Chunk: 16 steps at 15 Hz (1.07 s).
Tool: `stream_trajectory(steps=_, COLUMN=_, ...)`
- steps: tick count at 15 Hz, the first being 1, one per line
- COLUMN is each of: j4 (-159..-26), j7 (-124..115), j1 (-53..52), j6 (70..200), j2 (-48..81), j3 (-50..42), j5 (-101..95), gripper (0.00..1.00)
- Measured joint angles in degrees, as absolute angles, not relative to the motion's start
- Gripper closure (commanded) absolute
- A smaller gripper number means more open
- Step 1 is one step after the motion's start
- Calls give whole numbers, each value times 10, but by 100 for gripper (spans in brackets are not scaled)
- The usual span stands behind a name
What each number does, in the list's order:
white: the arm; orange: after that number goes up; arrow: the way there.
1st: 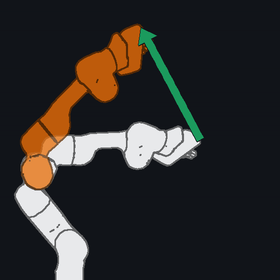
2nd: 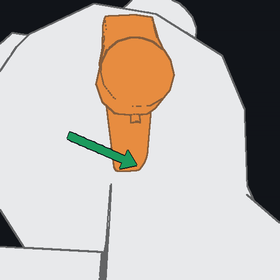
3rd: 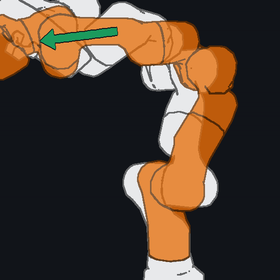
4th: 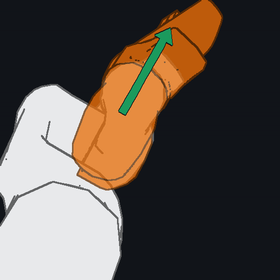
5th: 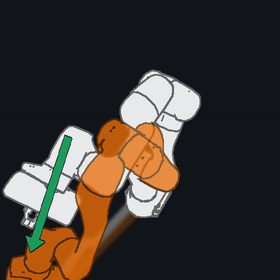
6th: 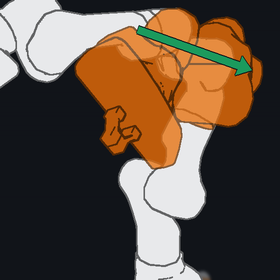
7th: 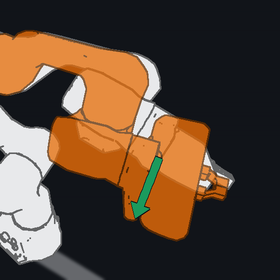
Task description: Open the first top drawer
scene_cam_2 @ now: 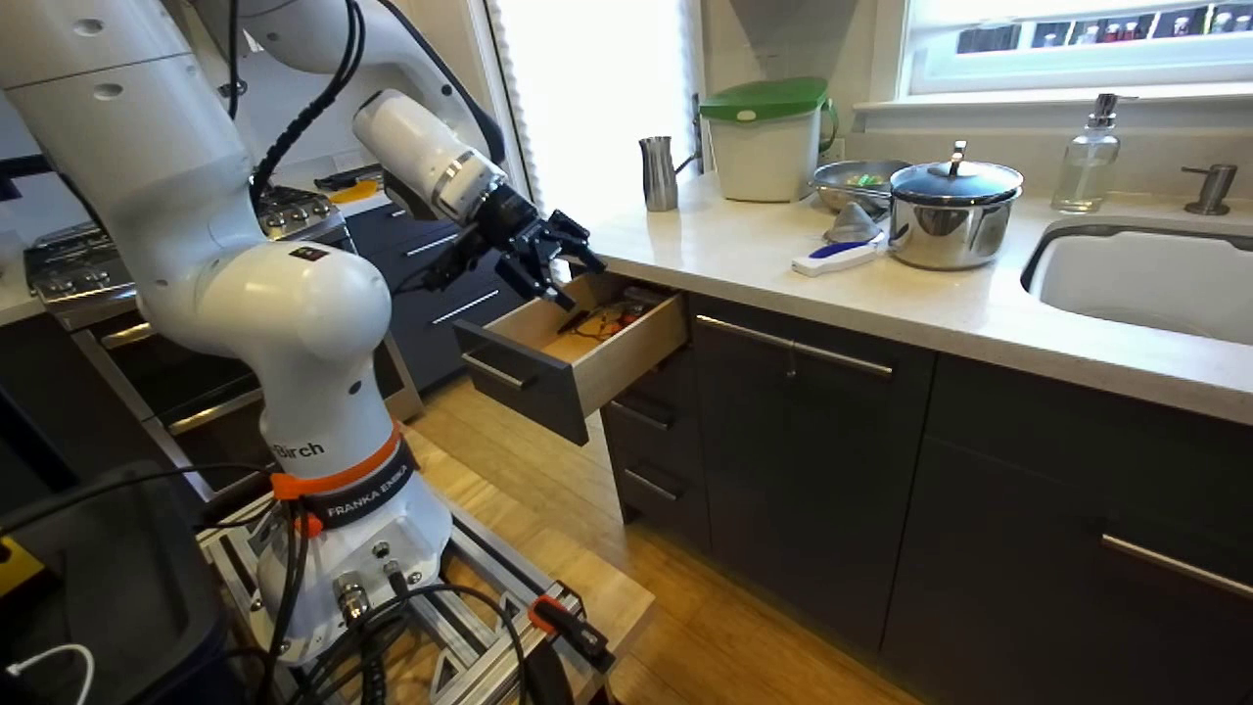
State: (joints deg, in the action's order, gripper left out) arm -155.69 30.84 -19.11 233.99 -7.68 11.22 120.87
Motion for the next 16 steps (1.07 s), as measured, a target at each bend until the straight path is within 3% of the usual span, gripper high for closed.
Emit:
stream_trajectory(steps=5, j4=-1545, j7=437, j1=-181, j6=2283, j2=-186, j3=90, j5=1217, gripper=0)
stream_trajectory(steps=10, j4=-1545, j7=452, j1=-182, j6=2273, j2=-180, j3=93, j5=1217, gripper=0)
stream_trajectory(steps=16, j4=-1541, j7=634, j1=-198, j6=2159, j2=-181, j3=59, j5=1217, gripper=0)
